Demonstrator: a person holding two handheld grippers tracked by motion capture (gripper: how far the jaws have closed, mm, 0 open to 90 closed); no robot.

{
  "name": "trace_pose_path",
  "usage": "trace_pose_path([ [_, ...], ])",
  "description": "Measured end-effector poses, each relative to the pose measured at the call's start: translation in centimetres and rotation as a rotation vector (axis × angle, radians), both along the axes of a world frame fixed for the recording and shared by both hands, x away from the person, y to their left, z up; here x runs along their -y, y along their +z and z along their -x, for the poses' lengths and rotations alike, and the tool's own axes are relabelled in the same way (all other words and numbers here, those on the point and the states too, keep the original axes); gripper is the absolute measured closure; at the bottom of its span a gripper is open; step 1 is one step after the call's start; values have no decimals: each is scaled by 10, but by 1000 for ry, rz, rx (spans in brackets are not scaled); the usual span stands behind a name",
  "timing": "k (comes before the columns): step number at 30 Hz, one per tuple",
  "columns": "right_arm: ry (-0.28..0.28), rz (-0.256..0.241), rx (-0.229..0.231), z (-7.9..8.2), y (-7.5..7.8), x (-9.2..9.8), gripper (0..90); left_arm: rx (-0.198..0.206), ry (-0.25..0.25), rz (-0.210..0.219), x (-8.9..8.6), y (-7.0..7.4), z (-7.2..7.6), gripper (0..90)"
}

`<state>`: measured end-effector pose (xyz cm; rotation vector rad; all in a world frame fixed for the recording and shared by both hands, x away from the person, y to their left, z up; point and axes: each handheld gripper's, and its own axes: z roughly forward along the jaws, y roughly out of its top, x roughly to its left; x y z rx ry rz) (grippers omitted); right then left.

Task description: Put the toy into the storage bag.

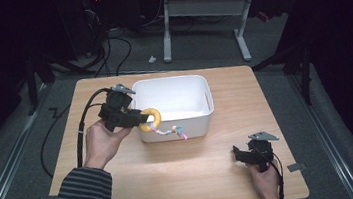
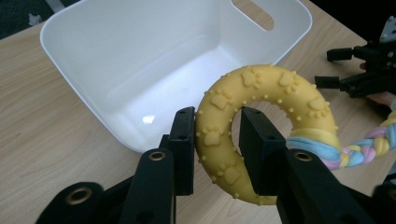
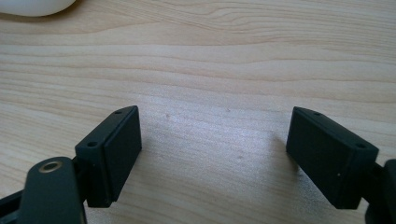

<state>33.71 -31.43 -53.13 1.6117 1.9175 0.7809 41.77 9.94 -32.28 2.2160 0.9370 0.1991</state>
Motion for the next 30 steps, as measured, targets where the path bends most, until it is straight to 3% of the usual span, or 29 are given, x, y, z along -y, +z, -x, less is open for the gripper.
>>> trace_pose_path([
  [10,1,-1,0,0,0,0,180,8,29,-21,15,6,-16,670],
  [26,0,-1,0,0,0,-1,180,-32,95,-20,33,-9,-46,671],
  [30,0,-1,0,0,0,-1,181,-27,142,-45,37,-12,-52,671],
])
